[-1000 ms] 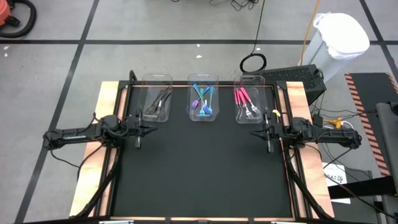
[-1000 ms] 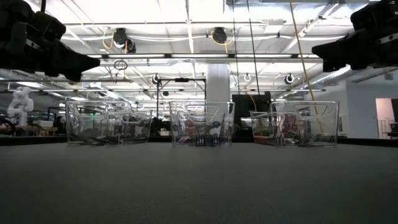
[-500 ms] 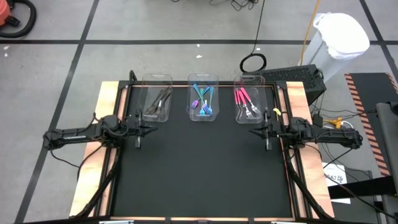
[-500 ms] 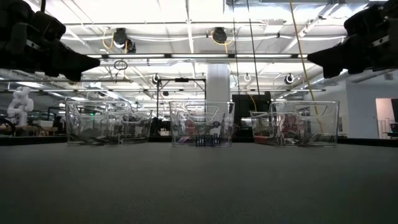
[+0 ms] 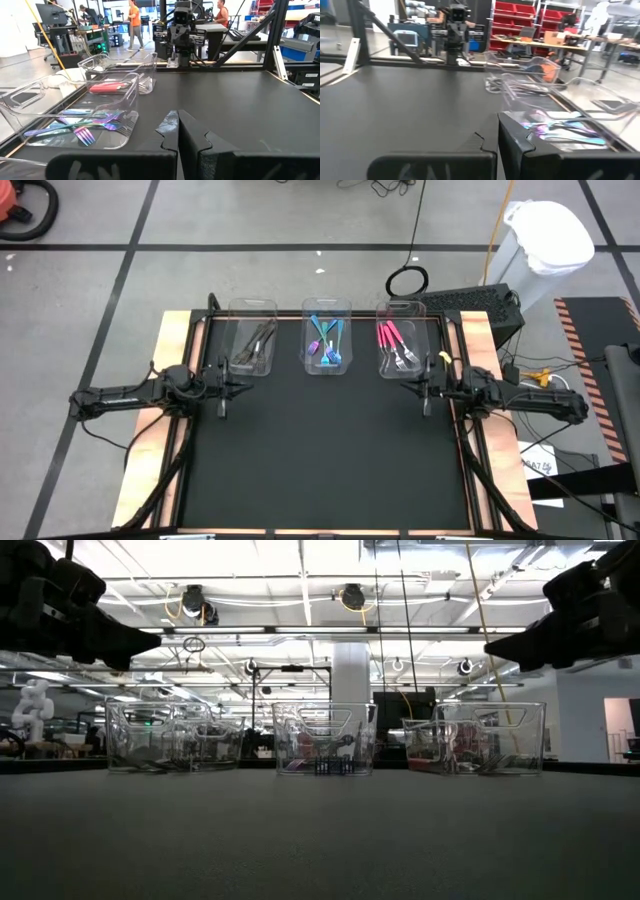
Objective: Sort silverware by color (type)
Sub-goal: Return to Home Position
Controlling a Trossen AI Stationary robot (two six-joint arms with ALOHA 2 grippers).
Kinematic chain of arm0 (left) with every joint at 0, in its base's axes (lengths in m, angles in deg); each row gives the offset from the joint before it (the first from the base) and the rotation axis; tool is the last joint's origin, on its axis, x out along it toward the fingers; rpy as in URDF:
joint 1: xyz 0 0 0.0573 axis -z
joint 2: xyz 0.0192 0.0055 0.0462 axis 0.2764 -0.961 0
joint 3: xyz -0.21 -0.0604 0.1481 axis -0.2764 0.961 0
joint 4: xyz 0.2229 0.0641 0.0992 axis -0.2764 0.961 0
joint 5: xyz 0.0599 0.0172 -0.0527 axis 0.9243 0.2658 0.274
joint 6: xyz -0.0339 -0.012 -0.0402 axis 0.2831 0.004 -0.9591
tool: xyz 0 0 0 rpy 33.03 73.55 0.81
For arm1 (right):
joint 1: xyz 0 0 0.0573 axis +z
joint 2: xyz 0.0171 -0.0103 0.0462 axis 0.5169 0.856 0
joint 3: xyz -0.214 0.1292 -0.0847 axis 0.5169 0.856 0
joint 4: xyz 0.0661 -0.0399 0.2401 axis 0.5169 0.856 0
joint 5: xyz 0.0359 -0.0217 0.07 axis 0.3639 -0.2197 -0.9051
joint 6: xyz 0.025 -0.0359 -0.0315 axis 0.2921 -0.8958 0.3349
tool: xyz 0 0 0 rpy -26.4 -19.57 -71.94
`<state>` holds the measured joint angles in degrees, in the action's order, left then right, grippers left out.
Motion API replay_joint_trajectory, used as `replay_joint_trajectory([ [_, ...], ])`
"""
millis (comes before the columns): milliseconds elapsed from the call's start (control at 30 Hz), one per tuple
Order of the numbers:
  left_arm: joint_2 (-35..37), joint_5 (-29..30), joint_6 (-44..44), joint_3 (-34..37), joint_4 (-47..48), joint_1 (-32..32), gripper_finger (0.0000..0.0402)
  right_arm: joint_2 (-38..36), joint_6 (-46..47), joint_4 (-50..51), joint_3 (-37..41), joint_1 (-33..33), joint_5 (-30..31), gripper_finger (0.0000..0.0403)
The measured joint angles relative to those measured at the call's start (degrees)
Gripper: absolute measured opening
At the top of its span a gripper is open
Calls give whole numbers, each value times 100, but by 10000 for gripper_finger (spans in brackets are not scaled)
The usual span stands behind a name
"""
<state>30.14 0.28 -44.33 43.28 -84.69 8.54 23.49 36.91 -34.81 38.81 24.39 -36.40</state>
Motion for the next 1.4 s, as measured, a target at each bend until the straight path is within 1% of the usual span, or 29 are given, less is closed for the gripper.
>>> replay_joint_trajectory([
  [167, 0, 0, 6, 1, 0, 0, 2, -72, -16, 11, -49, -268, -42, 1],
  [233, 0, 0, 9, 1, 0, 0, 2, -96, -16, 18, -49, -328, -150, 1],
  [433, -2, -2, 3, 1, 0, 0, 2, -262, 56, 17, -49, -344, -265, 1],
  [567, -2, -2, 2, 0, 0, 0, 2, -461, 251, -39, -53, -342, -717, 1],
  [700, -2, 0, 2, 0, 0, 0, 2, -458, 344, 45, -126, -340, -1174, 1],
  [867, -42, 3, 3, 1, 2, 0, 2, -463, 577, 81, -158, -333, -1376, 1],
  [1167, -68, 11, -2, 1, 4, 0, 2, -461, 651, 246, -160, -328, -1369, 0],
  [1300, -68, 44, -2, 0, 9, -2, 2, -461, 644, 252, -160, -182, -1352, 0],
  [1400, -68, 44, -2, 2, 9, 0, 2, -461, 651, 288, -147, -8, -1129, 0],
])
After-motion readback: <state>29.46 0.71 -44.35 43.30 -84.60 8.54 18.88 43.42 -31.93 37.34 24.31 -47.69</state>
